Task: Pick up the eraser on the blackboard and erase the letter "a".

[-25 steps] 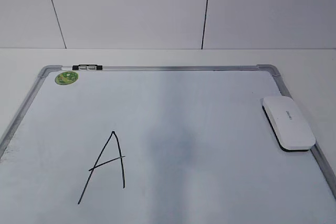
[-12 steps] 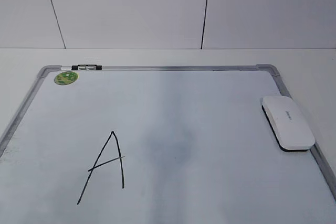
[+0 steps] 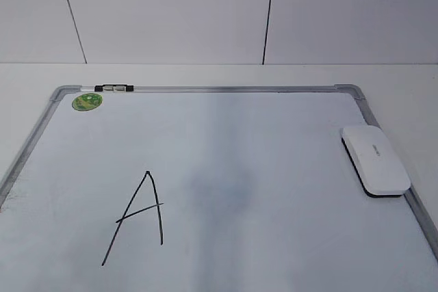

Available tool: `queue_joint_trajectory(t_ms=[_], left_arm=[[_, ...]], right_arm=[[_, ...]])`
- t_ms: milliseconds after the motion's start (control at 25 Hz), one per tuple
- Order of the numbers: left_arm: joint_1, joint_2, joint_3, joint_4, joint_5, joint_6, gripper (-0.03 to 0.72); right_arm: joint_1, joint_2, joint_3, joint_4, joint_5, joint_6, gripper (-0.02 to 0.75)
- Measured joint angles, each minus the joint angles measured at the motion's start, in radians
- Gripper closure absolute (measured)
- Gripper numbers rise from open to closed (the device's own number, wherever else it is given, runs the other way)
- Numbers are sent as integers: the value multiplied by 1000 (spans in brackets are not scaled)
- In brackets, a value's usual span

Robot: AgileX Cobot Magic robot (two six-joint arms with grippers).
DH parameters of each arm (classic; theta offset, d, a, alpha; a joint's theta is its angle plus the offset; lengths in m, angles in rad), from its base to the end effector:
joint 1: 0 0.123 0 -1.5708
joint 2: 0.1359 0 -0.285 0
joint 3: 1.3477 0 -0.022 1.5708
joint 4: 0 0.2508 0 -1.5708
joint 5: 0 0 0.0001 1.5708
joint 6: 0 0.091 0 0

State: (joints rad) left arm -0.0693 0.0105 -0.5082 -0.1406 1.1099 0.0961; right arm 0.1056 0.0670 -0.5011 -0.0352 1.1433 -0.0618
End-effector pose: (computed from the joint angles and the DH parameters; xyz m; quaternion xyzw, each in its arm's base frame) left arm -0.0075 -0.0109 0.2764 0.0757 0.8609 -0.0634 0.4991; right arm 0.0016 -0.0028 0.2713 -0.0735 0.8864 -0.0076 0.4570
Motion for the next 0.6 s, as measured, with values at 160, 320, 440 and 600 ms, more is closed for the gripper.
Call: queue_joint_trajectory(t_ms=[160,320,440,600], left_arm=[[0,0,0,0,-2,0,452],[0,0,0,0,-2,0,452],[0,0,0,0,-2,0,452],[0,0,0,0,-2,0,453]], right_arm=[[0,-20,2,0,0,0,158],[0,-81,2,0,2,0,158],[0,-83,2,-2,2,0,158],[0,-85,2,-4,2,0,158]])
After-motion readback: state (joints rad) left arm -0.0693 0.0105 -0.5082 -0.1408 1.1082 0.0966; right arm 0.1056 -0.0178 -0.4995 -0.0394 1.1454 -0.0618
